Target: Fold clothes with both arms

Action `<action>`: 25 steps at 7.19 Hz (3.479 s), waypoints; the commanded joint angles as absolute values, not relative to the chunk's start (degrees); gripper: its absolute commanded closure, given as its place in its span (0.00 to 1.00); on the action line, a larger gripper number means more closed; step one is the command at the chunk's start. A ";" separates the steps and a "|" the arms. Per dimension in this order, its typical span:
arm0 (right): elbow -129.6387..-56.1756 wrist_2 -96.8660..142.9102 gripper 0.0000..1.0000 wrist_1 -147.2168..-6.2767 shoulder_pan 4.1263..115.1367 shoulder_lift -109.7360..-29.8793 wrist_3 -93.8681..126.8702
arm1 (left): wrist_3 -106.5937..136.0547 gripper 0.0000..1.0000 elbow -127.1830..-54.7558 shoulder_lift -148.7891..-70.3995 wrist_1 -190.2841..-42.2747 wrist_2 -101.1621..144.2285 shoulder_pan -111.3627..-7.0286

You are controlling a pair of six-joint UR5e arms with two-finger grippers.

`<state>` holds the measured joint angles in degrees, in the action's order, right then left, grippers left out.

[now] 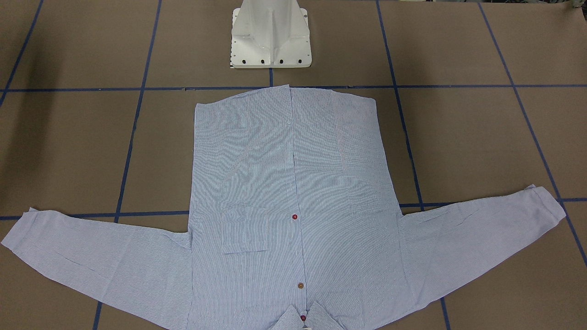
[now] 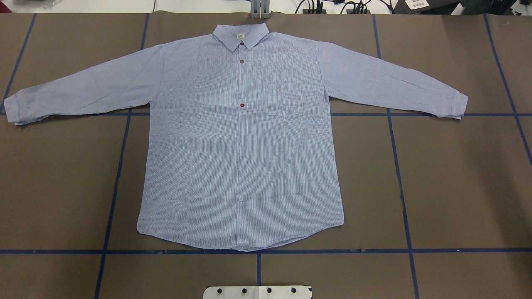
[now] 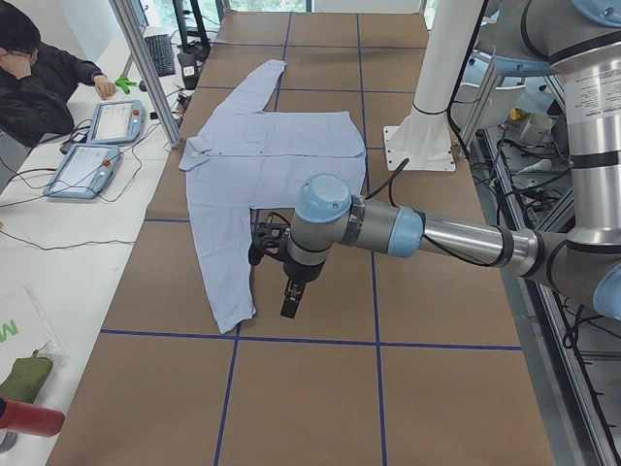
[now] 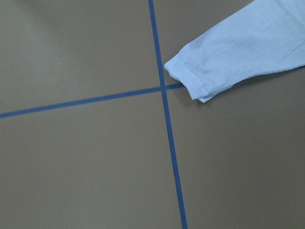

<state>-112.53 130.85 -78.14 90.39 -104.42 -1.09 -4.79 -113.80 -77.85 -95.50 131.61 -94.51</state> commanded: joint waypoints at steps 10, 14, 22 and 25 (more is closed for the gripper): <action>-89.37 108.46 0.00 -29.43 62.32 -94.17 57.02 | -4.22 0.00 -99.40 -85.96 -130.08 131.84 -94.13; -79.91 97.16 0.03 -21.71 53.02 -89.74 63.90 | -4.39 0.00 -99.49 -85.96 -130.08 131.84 -94.13; -74.72 95.98 0.47 -21.71 52.21 -87.64 63.55 | -4.57 0.00 -99.49 -85.96 -130.25 131.84 -94.13; -74.79 96.06 1.00 -21.71 52.21 -87.19 63.11 | -4.57 0.00 -99.49 -85.96 -130.25 131.84 -94.22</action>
<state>-74.70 95.98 -21.71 52.21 -87.35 63.27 -4.57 -99.52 -85.96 -130.26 131.84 -94.18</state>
